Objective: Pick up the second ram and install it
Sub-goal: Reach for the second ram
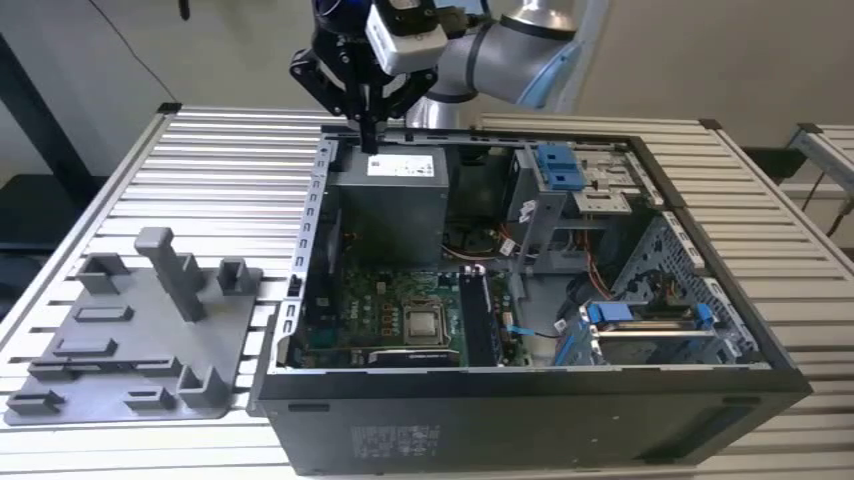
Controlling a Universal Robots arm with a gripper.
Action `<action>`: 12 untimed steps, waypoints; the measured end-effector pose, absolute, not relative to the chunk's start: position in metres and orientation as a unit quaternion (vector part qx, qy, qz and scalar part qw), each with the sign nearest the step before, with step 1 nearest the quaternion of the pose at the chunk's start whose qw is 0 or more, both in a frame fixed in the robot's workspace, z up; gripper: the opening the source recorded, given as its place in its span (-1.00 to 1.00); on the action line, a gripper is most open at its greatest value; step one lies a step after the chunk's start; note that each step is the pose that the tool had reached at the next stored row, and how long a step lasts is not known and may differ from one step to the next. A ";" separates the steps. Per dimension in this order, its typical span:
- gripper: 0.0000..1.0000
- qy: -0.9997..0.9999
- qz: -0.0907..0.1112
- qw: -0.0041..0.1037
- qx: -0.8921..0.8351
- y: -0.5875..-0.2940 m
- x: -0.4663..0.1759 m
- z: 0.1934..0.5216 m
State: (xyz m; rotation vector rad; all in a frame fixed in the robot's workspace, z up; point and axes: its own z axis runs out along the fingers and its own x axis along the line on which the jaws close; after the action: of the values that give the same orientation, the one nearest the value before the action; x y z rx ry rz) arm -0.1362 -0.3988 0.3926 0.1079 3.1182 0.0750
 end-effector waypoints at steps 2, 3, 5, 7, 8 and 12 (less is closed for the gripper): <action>-0.79 0.999 0.024 0.010 0.034 -0.399 -0.139 0.393; -0.79 0.999 0.024 0.010 0.034 -0.399 -0.141 0.393; -0.79 0.999 0.024 0.010 0.034 -0.399 -0.145 0.393; -0.79 0.999 0.024 0.010 0.034 -0.399 -0.149 0.393; -0.79 0.999 0.024 0.010 0.034 -0.399 -0.150 0.393; -0.79 0.999 0.024 0.010 0.033 -0.399 -0.158 0.393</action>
State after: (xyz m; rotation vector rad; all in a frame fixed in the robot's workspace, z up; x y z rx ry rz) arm -0.1583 -0.3988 0.3926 0.1045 3.1184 0.0750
